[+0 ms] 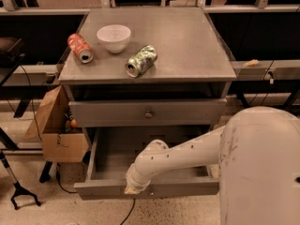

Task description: Open middle drawer

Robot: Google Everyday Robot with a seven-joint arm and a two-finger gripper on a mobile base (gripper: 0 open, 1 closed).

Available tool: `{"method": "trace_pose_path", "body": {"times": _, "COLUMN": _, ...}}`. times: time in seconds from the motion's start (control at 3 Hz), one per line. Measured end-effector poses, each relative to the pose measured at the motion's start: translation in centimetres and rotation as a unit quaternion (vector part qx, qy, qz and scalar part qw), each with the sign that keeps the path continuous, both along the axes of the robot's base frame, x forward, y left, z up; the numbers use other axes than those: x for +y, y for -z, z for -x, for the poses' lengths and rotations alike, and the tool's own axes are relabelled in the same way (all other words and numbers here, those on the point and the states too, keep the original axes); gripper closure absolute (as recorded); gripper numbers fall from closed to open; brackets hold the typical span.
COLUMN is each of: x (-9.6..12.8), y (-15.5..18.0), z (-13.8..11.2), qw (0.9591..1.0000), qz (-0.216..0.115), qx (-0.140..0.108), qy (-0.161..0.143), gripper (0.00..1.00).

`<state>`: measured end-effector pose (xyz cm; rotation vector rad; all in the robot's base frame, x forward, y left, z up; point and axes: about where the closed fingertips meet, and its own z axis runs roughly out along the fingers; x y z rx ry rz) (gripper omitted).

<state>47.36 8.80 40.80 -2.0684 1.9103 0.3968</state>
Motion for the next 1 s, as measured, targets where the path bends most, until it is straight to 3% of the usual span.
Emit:
{"method": "trace_pose_path", "body": {"times": 0.67, "x": 0.0, "y": 0.0, "z": 0.0, "qw": 1.0, "qz": 0.0, "qx": 0.0, "qy": 0.0, "gripper": 0.11}}
{"method": "trace_pose_path", "body": {"times": 1.0, "x": 0.0, "y": 0.0, "z": 0.0, "qw": 1.0, "qz": 0.0, "qx": 0.0, "qy": 0.0, "gripper": 0.0}}
